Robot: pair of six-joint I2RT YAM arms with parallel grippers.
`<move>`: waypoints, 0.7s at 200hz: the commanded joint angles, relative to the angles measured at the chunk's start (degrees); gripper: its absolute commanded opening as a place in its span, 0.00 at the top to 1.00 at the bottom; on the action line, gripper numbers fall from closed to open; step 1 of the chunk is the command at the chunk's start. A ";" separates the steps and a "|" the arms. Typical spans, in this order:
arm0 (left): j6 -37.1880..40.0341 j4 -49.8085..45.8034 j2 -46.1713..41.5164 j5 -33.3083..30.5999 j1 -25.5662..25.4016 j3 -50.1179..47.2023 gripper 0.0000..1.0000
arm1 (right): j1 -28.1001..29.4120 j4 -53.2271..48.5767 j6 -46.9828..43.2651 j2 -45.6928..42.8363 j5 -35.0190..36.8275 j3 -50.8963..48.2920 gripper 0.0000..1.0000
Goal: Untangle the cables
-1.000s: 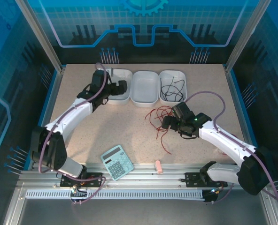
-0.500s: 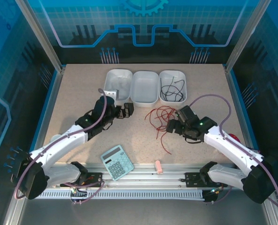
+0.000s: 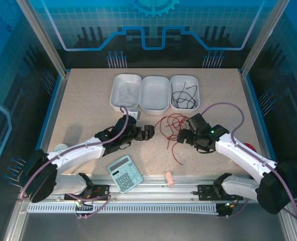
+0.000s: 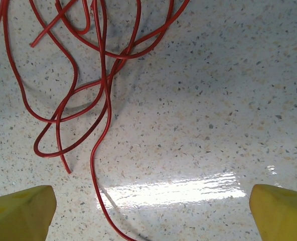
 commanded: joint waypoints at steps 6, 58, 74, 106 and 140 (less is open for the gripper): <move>5.49 4.80 4.58 4.15 -2.68 4.55 0.01 | -1.68 1.25 0.12 1.36 -1.60 1.28 0.00; 14.99 7.31 12.48 11.03 -5.46 11.78 0.01 | -6.02 1.37 -0.34 2.42 -4.42 1.45 0.00; 16.74 6.57 14.90 12.58 -5.47 14.14 0.01 | -7.75 0.18 -0.85 2.46 -4.57 1.61 0.00; 25.08 -2.88 21.14 15.50 -5.44 22.90 0.05 | -10.85 -2.06 -1.56 1.87 -4.44 1.71 0.00; 33.59 -15.38 26.65 17.91 -5.42 31.85 0.15 | -13.16 -3.27 -2.26 0.26 -4.25 1.26 0.00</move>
